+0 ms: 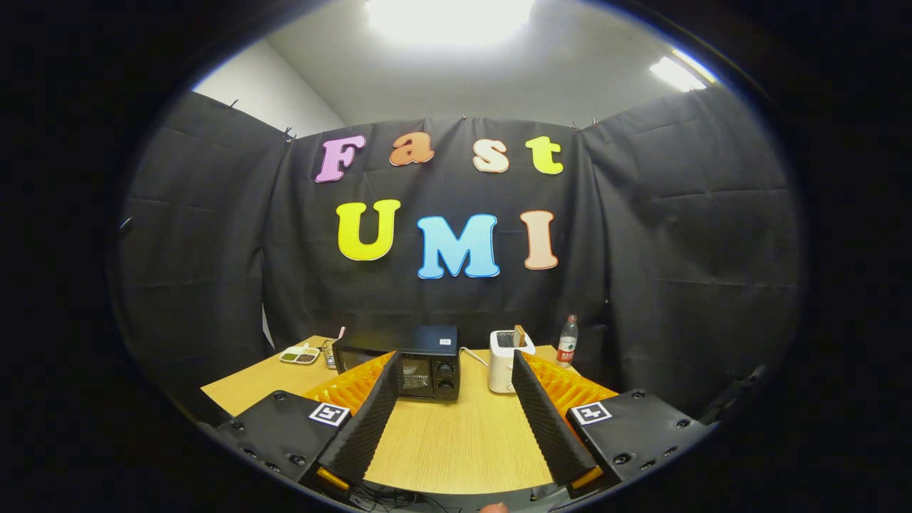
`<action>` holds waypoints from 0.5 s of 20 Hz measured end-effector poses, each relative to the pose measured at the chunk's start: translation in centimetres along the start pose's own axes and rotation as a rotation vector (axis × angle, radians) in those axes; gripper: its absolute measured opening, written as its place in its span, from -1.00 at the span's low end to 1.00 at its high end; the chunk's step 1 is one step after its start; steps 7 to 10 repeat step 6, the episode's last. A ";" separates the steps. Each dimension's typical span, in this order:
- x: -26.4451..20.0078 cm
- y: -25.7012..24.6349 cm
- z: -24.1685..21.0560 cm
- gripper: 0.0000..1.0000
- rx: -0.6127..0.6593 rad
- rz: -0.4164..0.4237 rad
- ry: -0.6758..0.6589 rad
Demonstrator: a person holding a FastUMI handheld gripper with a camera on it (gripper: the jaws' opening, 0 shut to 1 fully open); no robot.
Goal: Open the toaster oven, put the food inside, and close the toaster oven door.
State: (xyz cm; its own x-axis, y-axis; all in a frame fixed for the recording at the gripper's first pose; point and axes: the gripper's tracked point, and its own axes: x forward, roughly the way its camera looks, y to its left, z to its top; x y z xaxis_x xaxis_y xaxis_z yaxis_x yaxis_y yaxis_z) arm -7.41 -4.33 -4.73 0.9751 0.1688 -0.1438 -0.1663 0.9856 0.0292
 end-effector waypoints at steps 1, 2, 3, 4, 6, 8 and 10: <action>0.0 0.0 0.1 0.94 0.005 -0.001 -0.001; 0.1 0.1 0.2 0.94 0.010 -0.001 -0.002; 0.2 0.2 0.3 0.93 0.012 -0.002 -0.003; 0.2 0.2 0.2 0.94 0.013 -0.005 -0.001; 0.4 0.4 0.2 0.94 0.013 -0.003 0.003; 0.4 0.4 0.2 0.94 0.013 -0.003 0.003; 0.4 0.4 0.2 0.94 0.013 -0.003 0.003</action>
